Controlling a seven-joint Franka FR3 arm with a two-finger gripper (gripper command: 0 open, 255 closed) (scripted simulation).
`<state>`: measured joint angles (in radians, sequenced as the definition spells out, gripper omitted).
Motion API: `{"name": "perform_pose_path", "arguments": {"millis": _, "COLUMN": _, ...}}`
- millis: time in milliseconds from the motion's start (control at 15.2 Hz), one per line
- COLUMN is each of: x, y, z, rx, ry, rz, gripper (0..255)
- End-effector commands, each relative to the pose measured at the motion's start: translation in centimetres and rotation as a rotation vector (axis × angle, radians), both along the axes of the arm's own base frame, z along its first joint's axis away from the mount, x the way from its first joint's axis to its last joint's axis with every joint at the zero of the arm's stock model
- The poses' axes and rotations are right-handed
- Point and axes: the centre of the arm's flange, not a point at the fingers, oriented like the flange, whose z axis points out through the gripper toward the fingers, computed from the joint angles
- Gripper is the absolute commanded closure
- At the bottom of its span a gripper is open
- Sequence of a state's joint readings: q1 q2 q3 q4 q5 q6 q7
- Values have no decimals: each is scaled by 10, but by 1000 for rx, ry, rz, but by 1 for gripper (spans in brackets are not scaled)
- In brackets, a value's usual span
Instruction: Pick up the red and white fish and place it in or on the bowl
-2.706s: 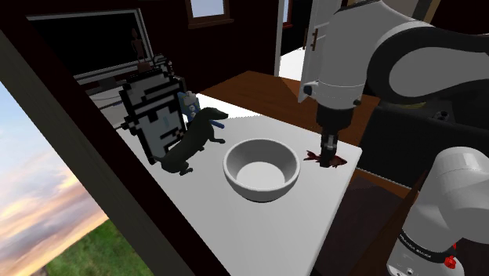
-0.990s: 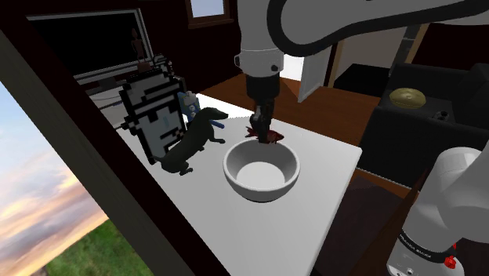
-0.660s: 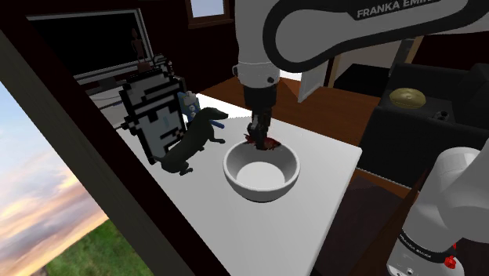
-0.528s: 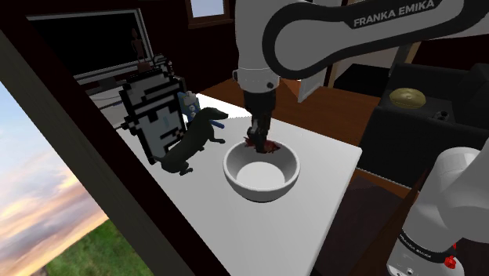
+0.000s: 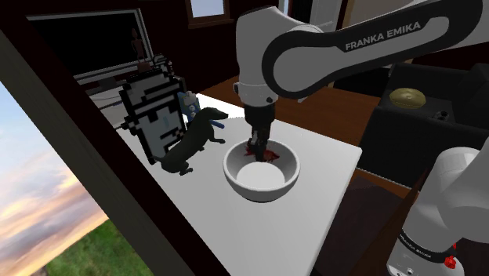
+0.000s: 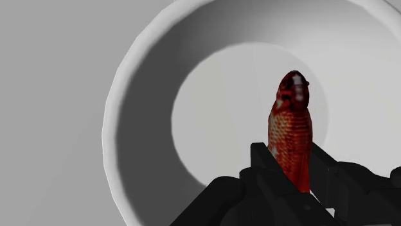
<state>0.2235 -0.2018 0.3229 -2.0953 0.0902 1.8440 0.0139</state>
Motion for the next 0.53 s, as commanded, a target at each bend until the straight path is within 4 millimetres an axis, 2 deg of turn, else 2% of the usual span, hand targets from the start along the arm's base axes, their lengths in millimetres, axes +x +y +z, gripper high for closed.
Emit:
{"name": "perform_pose_path", "arguments": {"millis": 0, "x": 1, "y": 0, "z": -1, "rx": 0, "ry": 0, "rz": 0, "gripper": 255}}
{"name": "perform_pose_path", "arguments": {"millis": 264, "x": 1, "y": 0, "z": -1, "rx": 0, "ry": 0, "rz": 0, "gripper": 255}}
{"name": "perform_pose_path", "arguments": {"millis": 330, "x": 1, "y": 0, "z": -1, "rx": 0, "ry": 0, "rz": 0, "gripper": 0}}
{"name": "perform_pose_path", "arguments": {"millis": 462, "x": 1, "y": 0, "z": -1, "rx": 0, "ry": 0, "rz": 0, "gripper": 0}}
